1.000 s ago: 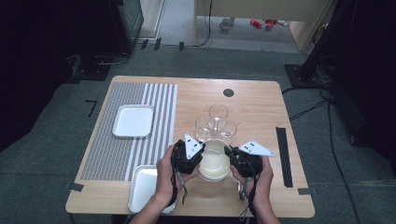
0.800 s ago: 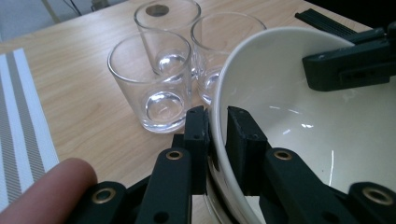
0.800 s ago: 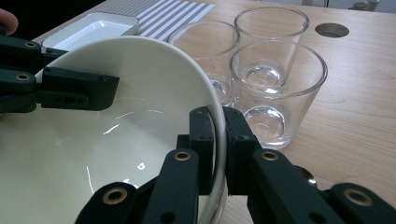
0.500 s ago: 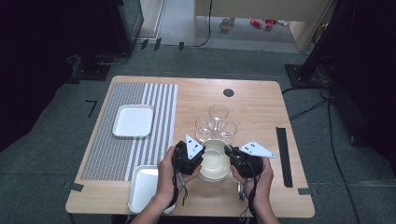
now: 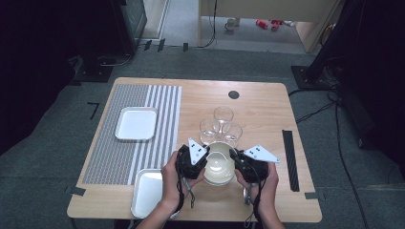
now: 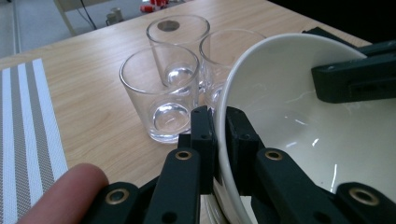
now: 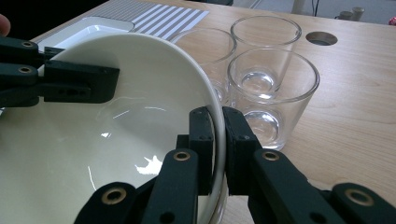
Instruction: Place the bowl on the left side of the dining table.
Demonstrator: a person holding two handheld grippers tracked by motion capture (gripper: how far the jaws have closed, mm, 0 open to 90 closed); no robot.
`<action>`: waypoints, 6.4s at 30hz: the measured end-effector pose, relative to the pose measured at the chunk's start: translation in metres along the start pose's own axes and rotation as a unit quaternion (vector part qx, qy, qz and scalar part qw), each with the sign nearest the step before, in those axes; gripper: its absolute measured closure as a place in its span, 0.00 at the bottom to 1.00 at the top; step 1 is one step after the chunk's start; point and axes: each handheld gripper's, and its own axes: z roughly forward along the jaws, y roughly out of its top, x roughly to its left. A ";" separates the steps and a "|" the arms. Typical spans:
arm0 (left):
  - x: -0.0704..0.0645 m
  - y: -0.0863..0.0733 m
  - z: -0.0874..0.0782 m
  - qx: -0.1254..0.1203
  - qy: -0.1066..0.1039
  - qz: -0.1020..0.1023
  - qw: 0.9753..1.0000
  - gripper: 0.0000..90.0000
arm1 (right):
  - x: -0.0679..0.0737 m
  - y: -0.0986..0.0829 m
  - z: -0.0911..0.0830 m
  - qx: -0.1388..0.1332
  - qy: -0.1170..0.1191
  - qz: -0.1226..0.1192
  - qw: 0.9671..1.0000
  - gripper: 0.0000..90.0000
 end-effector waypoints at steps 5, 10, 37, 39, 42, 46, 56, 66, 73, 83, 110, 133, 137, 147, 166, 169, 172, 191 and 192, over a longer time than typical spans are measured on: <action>-0.001 0.001 -0.003 -0.012 0.006 0.005 1.000 0.93 | 0.000 0.000 0.000 0.001 0.002 0.014 1.000 0.93; -0.002 0.003 -0.006 -0.030 0.014 0.010 0.999 0.92 | 0.000 -0.001 0.002 0.004 0.001 0.034 0.999 0.91; -0.008 0.005 -0.016 -0.073 0.019 0.001 0.997 0.91 | 0.000 -0.002 -0.002 -0.022 0.001 0.090 0.996 0.94; -0.007 0.006 -0.016 -0.073 0.016 -0.002 0.997 0.90 | 0.000 -0.002 -0.003 -0.025 0.001 0.090 0.996 0.94; -0.005 0.006 -0.016 -0.068 0.007 -0.007 0.998 0.89 | 0.000 -0.001 -0.005 -0.030 -0.001 0.086 0.996 0.94; -0.002 0.006 -0.016 -0.061 -0.005 -0.015 0.998 0.87 | 0.001 -0.001 -0.006 -0.034 -0.004 0.080 0.996 0.94; -0.004 0.003 -0.011 -0.044 -0.016 -0.026 0.999 0.79 | 0.000 0.001 -0.010 -0.050 -0.014 0.079 0.996 0.94; -0.006 0.003 -0.009 -0.035 -0.026 -0.036 0.998 0.74 | 0.003 0.004 -0.015 -0.068 -0.021 0.074 0.995 0.94; -0.007 0.001 -0.008 -0.030 -0.031 -0.048 0.998 0.70 | 0.006 0.005 -0.018 -0.082 -0.031 0.068 0.994 0.93; -0.001 0.000 -0.011 -0.064 0.007 -0.093 0.994 0.88 | 0.018 0.004 -0.019 -0.095 -0.042 0.047 0.993 0.91; -0.009 -0.008 -0.018 -0.112 0.000 -0.099 0.989 0.77 | 0.023 -0.005 -0.016 -0.116 -0.021 0.108 0.987 0.92; 0.018 -0.003 -0.036 -0.147 0.007 -0.126 0.981 0.89 | 0.030 0.004 -0.021 -0.132 0.012 0.057 0.989 0.67; 0.023 -0.003 -0.038 -0.148 0.010 -0.128 0.981 0.89 | 0.029 0.006 -0.022 -0.133 0.019 0.049 0.990 0.58; 0.033 -0.003 -0.040 -0.145 0.017 -0.135 0.980 0.90 | 0.031 0.009 -0.026 -0.135 0.015 0.040 0.990 0.49; 0.054 -0.008 -0.042 -0.142 0.043 -0.156 0.976 0.90 | 0.033 0.014 -0.035 -0.143 0.011 0.038 0.989 0.48; 0.057 -0.009 -0.043 -0.143 0.046 -0.157 0.976 0.90 | 0.030 0.014 -0.035 -0.144 0.007 0.040 0.989 0.48; 0.059 -0.009 -0.044 -0.143 0.049 -0.159 0.976 0.90 | 0.029 0.013 -0.035 -0.142 0.003 0.043 0.989 0.48; 0.076 -0.014 -0.050 -0.145 0.067 -0.168 0.973 0.90 | 0.020 0.008 -0.031 -0.137 -0.009 0.040 0.990 0.49; 0.078 -0.014 -0.051 -0.142 0.068 -0.169 0.973 0.90 | 0.018 0.007 -0.031 -0.138 -0.008 0.042 0.990 0.49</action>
